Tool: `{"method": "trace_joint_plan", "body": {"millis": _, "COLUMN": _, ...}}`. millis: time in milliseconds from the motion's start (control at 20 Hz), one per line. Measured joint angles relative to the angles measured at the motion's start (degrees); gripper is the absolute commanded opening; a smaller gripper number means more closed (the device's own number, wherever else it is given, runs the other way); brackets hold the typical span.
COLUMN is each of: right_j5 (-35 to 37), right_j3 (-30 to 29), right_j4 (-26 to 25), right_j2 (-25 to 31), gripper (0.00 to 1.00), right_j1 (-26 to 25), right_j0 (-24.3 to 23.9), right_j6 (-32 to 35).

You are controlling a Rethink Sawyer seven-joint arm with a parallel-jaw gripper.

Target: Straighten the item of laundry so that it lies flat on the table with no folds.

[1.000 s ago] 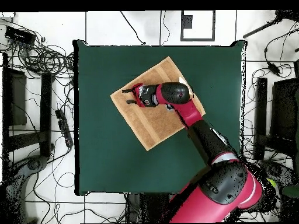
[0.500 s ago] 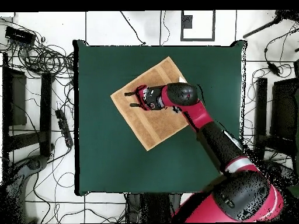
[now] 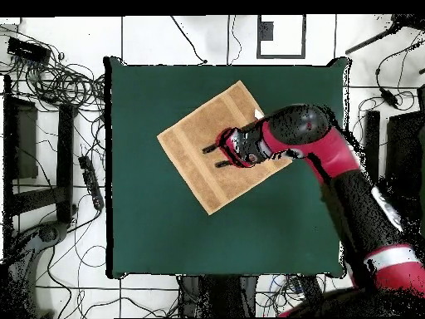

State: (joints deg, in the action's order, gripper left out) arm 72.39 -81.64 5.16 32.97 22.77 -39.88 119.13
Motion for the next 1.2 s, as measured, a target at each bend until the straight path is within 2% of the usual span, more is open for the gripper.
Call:
{"method": "trace_joint_plan", "body": {"millis": 100, "right_j5": 6.68, "right_j3": 2.09, "right_j4": -1.63, "right_j2": -1.03, "gripper": 1.0, "right_j1": 2.79, "right_j0": -0.01, "right_j6": 0.0}}
{"method": "trace_joint_plan", "body": {"millis": 300, "right_j5": 14.19, "right_j3": 5.77, "right_j4": -3.73, "right_j2": -2.2, "gripper": 1.0, "right_j1": 5.95, "right_j0": -0.02, "right_j6": 0.0}}
{"method": "trace_joint_plan", "body": {"millis": 450, "right_j5": 16.21, "right_j3": 8.96, "right_j4": -6.79, "right_j2": -3.21, "gripper": 1.0, "right_j1": 7.5, "right_j0": -0.02, "right_j6": 0.0}}
{"method": "trace_joint_plan", "body": {"millis": 600, "right_j5": 14.26, "right_j3": 11.66, "right_j4": -11.75, "right_j2": -4.71, "gripper": 1.0, "right_j1": 8.55, "right_j0": -0.04, "right_j6": 0.0}}
{"method": "trace_joint_plan", "body": {"millis": 850, "right_j5": 3.75, "right_j3": 12.04, "right_j4": -19.58, "right_j2": -6.42, "gripper": 1.0, "right_j1": 9.99, "right_j0": -0.36, "right_j6": 0.0}}
{"method": "trace_joint_plan", "body": {"millis": 950, "right_j5": -3.21, "right_j3": 11.93, "right_j4": -23.05, "right_j2": -6.9, "gripper": 1.0, "right_j1": 10.3, "right_j0": -0.57, "right_j6": 0.0}}
{"method": "trace_joint_plan", "body": {"millis": 1050, "right_j5": -14.28, "right_j3": 11.58, "right_j4": -26.87, "right_j2": -7.38, "gripper": 1.0, "right_j1": 10.27, "right_j0": -0.99, "right_j6": 0.0}}
{"method": "trace_joint_plan", "body": {"millis": 1200, "right_j5": -26.25, "right_j3": 11.12, "right_j4": -30.03, "right_j2": -8.01, "gripper": 1.0, "right_j1": 9.92, "right_j0": -1.43, "right_j6": 0.0}}
